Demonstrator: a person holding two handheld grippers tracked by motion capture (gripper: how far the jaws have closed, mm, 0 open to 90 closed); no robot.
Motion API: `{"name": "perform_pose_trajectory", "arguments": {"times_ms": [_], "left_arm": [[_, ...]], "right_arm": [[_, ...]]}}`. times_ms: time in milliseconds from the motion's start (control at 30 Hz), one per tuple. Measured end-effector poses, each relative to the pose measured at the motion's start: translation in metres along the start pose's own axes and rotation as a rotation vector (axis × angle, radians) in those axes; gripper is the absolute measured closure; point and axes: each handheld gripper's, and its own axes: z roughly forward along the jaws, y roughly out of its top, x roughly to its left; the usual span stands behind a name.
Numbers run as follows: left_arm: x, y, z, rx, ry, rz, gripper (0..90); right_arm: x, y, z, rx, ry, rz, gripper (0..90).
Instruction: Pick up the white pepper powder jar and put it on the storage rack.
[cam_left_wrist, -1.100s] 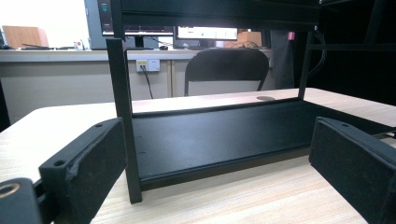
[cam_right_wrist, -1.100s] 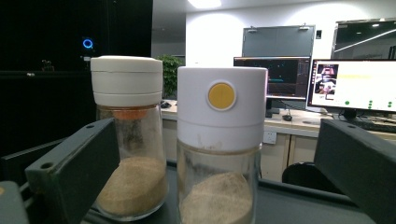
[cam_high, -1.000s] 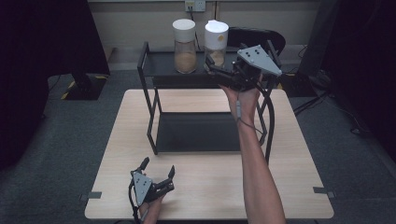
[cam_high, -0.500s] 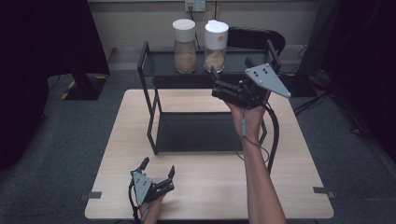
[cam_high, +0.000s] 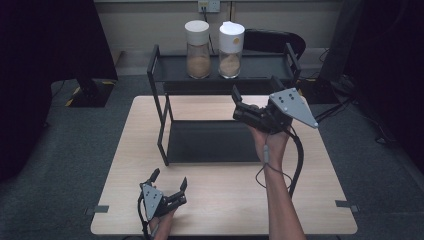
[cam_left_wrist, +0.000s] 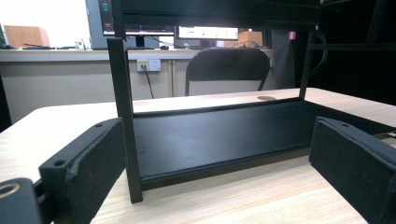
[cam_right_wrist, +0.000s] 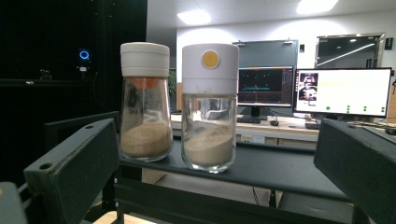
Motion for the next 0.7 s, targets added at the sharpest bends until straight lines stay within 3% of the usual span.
{"name": "perform_pose_trajectory", "arguments": {"times_ms": [600,700], "left_arm": [[0.000,0.000,0.000,0.000,0.002,-0.001,3.7],[0.000,0.000,0.000,0.000,0.003,-0.001,3.8]], "right_arm": [[0.000,-0.022,-0.034,0.000,-0.033,-0.002,0.0],[-0.005,-0.027,-0.040,-0.011,-0.007,0.043,0.0]]}}
